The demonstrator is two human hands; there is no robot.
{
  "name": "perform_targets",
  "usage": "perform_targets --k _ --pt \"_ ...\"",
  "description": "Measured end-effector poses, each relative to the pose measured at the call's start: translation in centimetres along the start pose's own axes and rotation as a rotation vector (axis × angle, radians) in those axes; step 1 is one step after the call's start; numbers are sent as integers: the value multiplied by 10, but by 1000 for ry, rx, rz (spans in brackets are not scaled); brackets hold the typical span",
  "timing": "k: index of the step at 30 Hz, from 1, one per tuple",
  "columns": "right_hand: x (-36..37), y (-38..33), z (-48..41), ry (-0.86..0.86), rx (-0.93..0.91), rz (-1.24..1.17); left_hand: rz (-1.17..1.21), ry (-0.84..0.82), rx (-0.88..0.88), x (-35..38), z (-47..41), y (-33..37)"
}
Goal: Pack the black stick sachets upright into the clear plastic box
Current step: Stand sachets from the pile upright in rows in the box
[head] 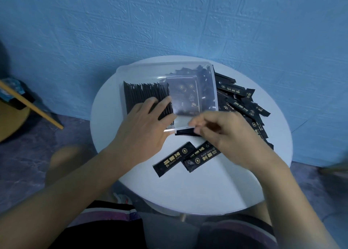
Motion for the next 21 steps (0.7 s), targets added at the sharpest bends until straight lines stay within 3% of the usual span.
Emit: perform_targets --k 5,21 --pt "18 21 21 -268 147 329 -1 9 0 2 1 0" --pt "17 21 5 -345 179 303 12 17 2 0 1 0"
Point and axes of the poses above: each hand's wrist, its own z-axis away from the middle knuckle, its own x-axis out of the palm, y = z × x, the point moved 1 cm from there along -z, towards the middle knuckle, and after that the axes turned 14 degrees about -y, right-handed, at the moved point
